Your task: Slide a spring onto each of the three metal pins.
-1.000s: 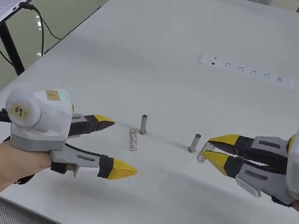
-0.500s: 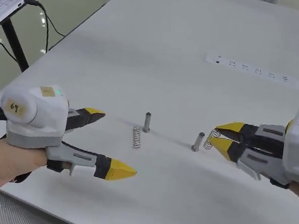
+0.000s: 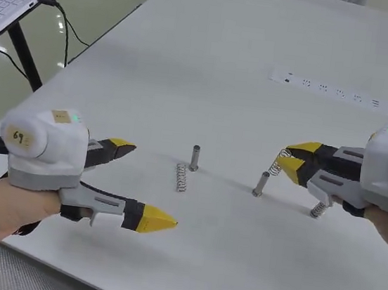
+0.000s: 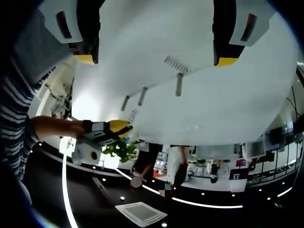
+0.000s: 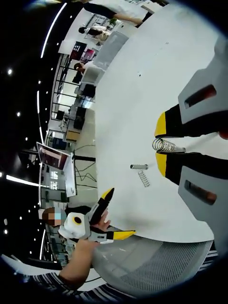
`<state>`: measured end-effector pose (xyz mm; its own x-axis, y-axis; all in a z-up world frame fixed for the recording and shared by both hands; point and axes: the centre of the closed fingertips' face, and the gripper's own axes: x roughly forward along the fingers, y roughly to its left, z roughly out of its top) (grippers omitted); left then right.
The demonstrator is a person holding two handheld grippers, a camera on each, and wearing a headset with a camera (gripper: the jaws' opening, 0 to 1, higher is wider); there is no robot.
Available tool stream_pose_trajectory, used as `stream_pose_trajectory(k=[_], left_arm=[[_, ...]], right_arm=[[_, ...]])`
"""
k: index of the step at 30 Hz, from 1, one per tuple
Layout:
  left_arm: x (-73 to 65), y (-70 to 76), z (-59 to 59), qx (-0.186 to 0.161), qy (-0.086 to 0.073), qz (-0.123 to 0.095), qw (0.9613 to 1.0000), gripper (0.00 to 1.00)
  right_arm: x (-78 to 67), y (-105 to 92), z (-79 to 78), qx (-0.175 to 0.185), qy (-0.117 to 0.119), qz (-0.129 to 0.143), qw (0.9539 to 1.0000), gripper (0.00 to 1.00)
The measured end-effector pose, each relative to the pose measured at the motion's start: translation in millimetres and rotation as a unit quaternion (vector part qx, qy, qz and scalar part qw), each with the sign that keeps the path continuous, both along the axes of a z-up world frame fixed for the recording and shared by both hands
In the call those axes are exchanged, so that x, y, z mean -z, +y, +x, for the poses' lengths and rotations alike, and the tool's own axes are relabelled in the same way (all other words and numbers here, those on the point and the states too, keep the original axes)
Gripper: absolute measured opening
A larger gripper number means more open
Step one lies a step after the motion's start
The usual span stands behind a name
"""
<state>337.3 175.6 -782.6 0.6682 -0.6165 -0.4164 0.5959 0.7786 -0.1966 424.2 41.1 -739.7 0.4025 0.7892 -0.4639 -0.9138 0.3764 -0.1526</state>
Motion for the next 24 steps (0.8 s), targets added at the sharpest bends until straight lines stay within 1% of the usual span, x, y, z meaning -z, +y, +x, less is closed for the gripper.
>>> stream_pose_trajectory(k=[9, 17, 24], left_arm=[[-1.2, 4.7, -0.2, -0.005, -0.001, 0.000, 1.0000, 0.98], [-1.3, 3.7, -0.4, -0.003, -0.002, 0.001, 1.0000, 0.98], [-2.3, 5.0, -1.0, -0.004, -0.002, 0.000, 1.0000, 0.98]], right_arm=[[6.0, 4.7, 0.8, 0.002, 0.005, -0.004, 1.0000, 0.08], [13.2, 4.4, 1.8, -0.001, 0.005, -0.016, 0.9999, 0.08], [17.1, 3.6, 1.8, -0.001, 0.008, -0.019, 0.9998, 0.08]])
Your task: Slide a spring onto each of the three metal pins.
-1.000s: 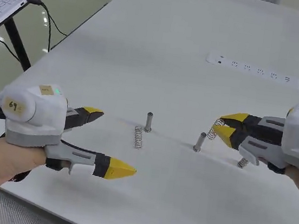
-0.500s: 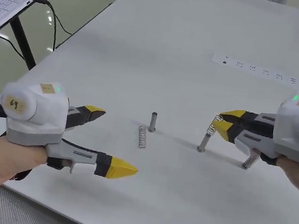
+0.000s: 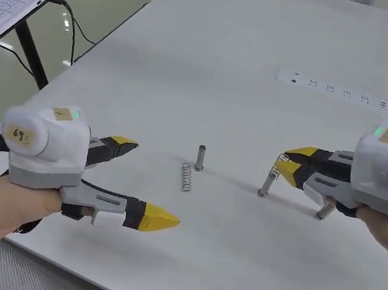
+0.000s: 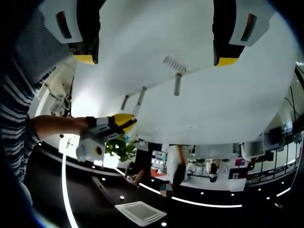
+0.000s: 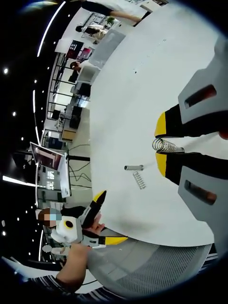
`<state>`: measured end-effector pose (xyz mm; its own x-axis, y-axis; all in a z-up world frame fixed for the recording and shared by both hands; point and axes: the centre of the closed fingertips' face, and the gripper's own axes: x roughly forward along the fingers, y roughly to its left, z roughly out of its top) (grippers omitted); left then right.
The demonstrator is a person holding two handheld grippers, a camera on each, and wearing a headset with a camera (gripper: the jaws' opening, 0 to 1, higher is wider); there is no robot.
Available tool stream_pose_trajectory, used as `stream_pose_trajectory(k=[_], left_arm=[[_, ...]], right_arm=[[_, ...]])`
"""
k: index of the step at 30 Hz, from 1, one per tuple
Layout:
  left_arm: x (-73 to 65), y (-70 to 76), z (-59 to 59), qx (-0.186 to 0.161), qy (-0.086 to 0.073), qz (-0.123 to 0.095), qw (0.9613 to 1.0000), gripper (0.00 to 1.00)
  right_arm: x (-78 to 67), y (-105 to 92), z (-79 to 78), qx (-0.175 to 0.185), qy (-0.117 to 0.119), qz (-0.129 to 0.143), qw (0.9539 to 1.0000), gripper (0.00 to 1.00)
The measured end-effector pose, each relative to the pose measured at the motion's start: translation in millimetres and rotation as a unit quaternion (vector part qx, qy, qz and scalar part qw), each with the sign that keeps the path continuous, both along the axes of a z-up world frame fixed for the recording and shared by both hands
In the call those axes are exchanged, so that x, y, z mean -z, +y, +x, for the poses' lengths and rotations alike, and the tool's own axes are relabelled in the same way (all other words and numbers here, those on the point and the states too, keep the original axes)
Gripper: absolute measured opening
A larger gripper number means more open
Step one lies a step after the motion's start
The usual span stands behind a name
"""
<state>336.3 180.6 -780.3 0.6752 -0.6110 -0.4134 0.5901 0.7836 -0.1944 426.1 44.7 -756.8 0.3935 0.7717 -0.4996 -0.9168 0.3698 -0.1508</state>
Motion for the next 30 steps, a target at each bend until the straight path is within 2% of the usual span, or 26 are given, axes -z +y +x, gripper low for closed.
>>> stream_pose_trajectory(k=[15, 22, 26, 30], left_arm=[[-0.4, -0.3, 0.1, 0.001, 0.002, -0.002, 1.0000, 0.97], [0.8, -0.5, -1.4, 0.002, 0.005, -0.001, 1.0000, 0.97], [1.9, -0.2, -1.8, 0.003, 0.007, -0.001, 1.0000, 0.96], [1.2, -0.8, -1.7, 0.003, 0.006, -0.002, 1.0000, 0.96]], right_arm=[[3.9, 0.4, 3.4, 0.003, 0.008, 0.000, 1.0000, 0.08], [10.8, 1.6, 1.7, 0.001, 0.013, -0.008, 0.9999, 0.08], [19.6, 4.2, 0.6, -0.003, 0.018, -0.017, 0.9997, 0.08], [34.4, 1.8, 3.6, 0.001, 0.033, -0.032, 0.9990, 0.08]])
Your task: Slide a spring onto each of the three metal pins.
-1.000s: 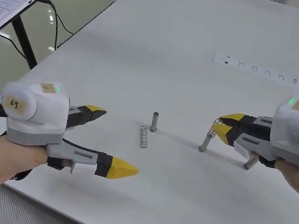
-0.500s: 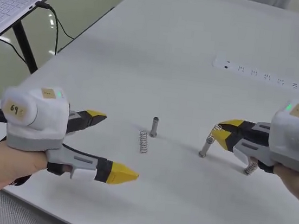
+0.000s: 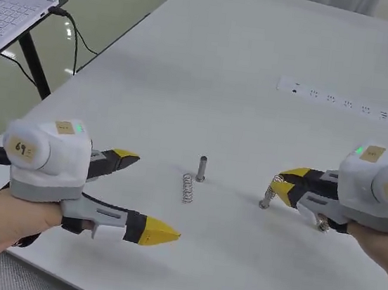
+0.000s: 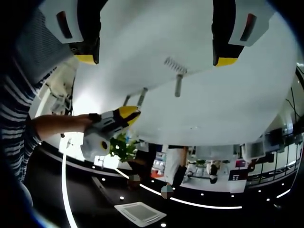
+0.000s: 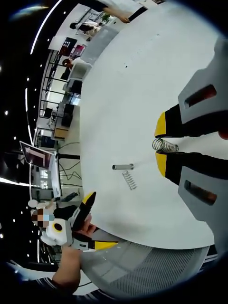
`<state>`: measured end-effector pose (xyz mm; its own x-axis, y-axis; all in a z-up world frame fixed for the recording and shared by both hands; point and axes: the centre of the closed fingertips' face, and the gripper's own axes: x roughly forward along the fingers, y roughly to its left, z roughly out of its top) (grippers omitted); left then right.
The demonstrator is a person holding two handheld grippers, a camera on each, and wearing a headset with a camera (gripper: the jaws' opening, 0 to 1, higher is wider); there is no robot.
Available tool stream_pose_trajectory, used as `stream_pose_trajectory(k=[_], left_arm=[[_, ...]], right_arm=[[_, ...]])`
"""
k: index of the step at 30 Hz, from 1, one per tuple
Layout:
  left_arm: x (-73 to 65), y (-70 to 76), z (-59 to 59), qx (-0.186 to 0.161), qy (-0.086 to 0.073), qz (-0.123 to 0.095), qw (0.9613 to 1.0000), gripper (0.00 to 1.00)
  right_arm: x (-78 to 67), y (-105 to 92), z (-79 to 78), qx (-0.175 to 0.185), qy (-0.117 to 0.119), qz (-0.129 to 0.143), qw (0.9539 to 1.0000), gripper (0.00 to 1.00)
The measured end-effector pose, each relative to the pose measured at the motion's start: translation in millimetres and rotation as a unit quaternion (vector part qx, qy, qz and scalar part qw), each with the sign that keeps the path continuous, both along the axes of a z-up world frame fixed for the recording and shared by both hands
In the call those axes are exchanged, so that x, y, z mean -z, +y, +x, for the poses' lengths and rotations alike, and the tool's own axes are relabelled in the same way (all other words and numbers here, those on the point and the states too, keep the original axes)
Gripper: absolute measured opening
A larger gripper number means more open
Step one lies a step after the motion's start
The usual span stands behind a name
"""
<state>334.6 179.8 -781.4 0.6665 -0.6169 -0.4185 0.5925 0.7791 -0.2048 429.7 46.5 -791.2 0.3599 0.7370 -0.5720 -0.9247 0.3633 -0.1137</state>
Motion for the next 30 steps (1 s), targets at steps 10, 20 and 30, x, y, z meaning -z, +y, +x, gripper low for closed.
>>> stream_pose_trajectory(k=[10, 20, 30], left_arm=[[-0.2, -0.5, -1.2, 0.000, -0.001, -0.001, 1.0000, 0.96], [0.7, -1.3, -1.1, 0.001, 0.000, -0.003, 1.0000, 0.96], [1.1, -1.5, -0.7, -0.001, -0.001, -0.006, 1.0000, 0.96]], right_arm=[[17.0, 1.8, 0.5, 0.004, 0.013, -0.013, 0.9998, 0.08], [24.4, 0.8, -1.4, -0.001, 0.012, -0.027, 0.9996, 0.08], [8.6, -0.3, -0.1, 0.021, 0.013, 0.002, 0.9997, 0.15]])
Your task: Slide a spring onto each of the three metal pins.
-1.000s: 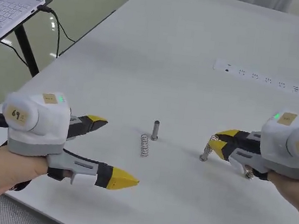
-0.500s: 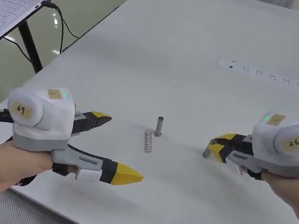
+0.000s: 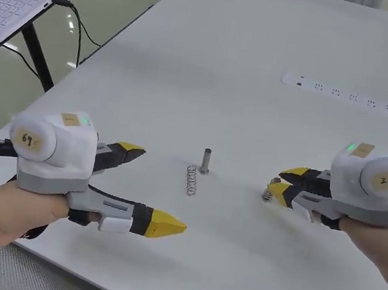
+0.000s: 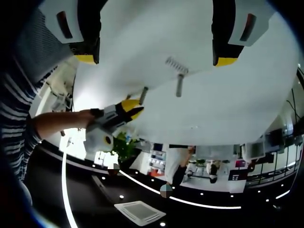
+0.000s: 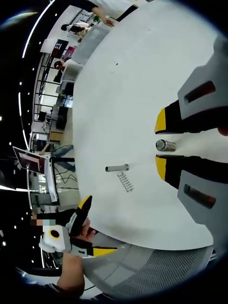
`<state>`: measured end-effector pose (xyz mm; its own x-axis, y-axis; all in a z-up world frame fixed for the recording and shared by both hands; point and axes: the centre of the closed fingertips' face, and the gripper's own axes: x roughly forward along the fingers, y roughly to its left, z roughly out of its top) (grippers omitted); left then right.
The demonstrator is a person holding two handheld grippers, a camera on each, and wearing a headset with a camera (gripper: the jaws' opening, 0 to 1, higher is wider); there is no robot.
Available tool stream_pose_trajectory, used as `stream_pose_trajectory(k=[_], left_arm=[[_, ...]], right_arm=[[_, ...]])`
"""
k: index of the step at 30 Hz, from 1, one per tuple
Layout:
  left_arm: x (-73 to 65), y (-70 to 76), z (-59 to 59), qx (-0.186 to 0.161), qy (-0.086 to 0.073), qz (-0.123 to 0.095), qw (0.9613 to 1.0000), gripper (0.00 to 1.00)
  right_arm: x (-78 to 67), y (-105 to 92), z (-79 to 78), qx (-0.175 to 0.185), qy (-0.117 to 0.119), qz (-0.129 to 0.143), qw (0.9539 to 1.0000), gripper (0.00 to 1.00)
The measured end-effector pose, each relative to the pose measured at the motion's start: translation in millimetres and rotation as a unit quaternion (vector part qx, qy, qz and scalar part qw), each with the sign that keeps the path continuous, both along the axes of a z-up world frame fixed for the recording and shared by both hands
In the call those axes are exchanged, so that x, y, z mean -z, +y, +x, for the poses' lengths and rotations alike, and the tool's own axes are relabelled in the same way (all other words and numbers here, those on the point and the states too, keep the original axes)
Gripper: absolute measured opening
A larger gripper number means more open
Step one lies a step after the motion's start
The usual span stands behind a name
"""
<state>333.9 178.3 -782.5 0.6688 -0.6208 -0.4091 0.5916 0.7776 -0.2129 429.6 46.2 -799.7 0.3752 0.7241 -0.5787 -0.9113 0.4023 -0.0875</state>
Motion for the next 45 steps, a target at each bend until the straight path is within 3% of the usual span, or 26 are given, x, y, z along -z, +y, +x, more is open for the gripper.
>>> stream_pose_trajectory(k=[6, 12, 17, 23, 33, 38, 45], left_arm=[[-2.0, 1.6, 1.3, -0.001, -0.002, -0.001, 1.0000, 0.96], [-6.3, 2.7, 3.2, 0.002, -0.005, 0.000, 1.0000, 0.96], [-6.7, 5.3, 3.7, 0.004, -0.005, 0.003, 1.0000, 0.96], [-6.0, 9.9, 3.1, 0.004, -0.002, 0.005, 1.0000, 0.96], [-7.6, 14.3, 2.5, 0.003, -0.003, 0.005, 1.0000, 0.96], [-8.7, 14.5, 1.9, 0.004, -0.004, 0.005, 1.0000, 0.96], [-9.6, 16.9, 0.9, 0.004, -0.004, 0.005, 1.0000, 0.96]], right_arm=[[-17.8, 2.2, -2.0, 0.019, 0.006, 0.028, 0.9994, 0.13], [-35.8, 17.4, -14.6, 0.020, 0.026, 0.059, 0.9978, 0.12], [-44.0, 32.2, -25.9, 0.015, 0.035, 0.066, 0.9971, 0.12], [-42.6, 49.6, -36.2, 0.001, 0.043, 0.061, 0.9972, 0.11], [-29.5, 77.5, -49.7, -0.003, 0.078, 0.041, 0.9961, 0.10], [-24.7, 88.7, -53.2, -0.011, 0.083, 0.033, 0.9960, 0.10], [-7.7, 98.7, -52.8, -0.010, 0.096, 0.019, 0.9951, 0.10]])
